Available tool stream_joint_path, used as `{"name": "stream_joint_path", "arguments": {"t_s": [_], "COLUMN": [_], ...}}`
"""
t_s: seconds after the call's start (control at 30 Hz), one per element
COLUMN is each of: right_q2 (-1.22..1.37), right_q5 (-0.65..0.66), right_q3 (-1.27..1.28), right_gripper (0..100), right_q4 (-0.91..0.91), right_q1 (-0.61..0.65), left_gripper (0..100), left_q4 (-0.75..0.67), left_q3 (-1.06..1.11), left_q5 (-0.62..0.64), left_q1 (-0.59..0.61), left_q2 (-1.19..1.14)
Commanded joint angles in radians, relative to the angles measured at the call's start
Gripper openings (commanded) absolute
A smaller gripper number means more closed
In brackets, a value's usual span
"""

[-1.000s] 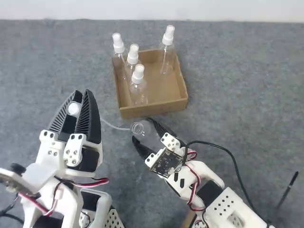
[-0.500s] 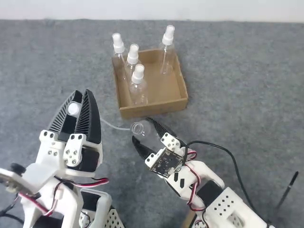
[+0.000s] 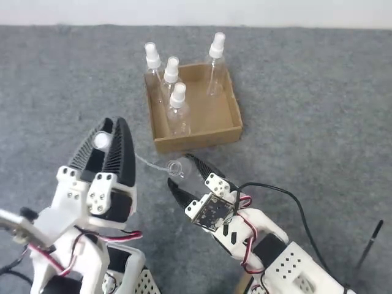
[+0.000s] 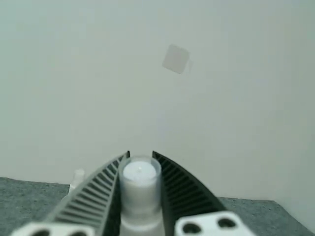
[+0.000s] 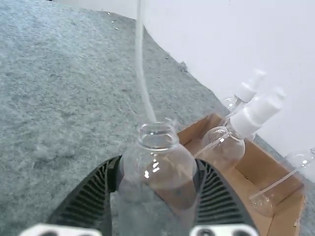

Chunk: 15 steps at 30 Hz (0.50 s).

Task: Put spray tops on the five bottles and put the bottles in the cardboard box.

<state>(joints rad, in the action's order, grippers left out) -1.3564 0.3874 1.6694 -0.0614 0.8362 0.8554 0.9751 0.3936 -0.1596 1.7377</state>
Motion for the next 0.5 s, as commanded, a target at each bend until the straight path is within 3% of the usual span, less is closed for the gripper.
{"name": "stream_joint_path", "arguments": {"t_s": [0.0, 0.47], "right_q2": [-0.027, -0.028], "right_q5": [0.009, 0.008], "right_q3": [0.021, 0.015], "right_gripper": [4.4, 4.4], "right_q4": [0.012, 0.015], "right_q1": [0.021, 0.030], "left_gripper": [1, 1], "left_q4": [-0.071, -0.081], "left_q3": [0.039, 0.101], "left_q5": [-0.012, -0.012], "left_q1": [-0.020, -0.031], "left_q2": [0.003, 0.003]}}
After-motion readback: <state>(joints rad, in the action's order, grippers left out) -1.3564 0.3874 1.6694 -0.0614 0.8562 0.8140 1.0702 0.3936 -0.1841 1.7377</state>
